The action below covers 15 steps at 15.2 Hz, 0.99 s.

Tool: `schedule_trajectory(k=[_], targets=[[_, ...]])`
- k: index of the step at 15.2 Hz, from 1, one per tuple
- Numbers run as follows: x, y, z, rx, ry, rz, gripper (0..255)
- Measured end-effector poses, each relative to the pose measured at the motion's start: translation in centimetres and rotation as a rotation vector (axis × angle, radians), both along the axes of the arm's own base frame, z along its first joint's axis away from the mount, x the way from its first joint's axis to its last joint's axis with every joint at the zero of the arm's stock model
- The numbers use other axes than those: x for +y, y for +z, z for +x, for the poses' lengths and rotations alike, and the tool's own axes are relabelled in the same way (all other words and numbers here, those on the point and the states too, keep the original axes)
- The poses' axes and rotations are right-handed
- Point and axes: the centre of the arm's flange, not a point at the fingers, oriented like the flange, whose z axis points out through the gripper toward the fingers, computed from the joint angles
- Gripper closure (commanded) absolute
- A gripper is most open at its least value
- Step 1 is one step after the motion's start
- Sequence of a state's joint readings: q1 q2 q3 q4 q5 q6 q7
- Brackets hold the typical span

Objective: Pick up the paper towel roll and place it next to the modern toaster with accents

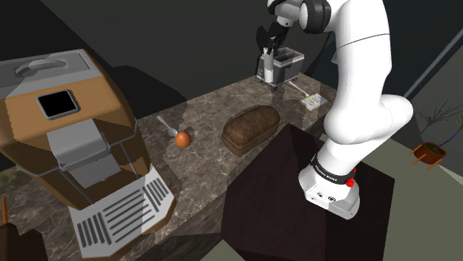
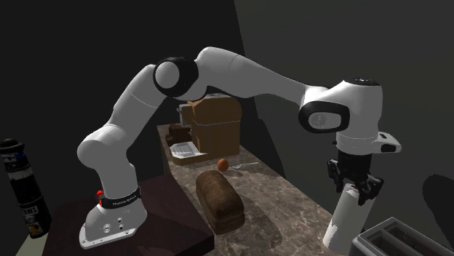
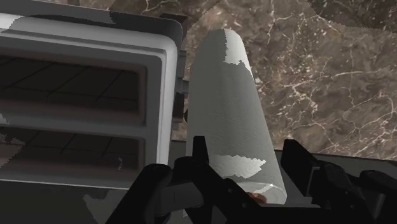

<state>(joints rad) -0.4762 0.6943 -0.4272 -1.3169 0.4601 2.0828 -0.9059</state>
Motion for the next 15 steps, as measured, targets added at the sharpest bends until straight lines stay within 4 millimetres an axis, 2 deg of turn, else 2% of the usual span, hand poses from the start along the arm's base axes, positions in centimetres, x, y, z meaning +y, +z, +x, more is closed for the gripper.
schedule_trajectory(k=[12,15], targets=[[0.1,-6.4,0.0,0.000,0.000,0.000,255],[0.1,-6.8,0.0,0.000,0.000,0.000,255]])
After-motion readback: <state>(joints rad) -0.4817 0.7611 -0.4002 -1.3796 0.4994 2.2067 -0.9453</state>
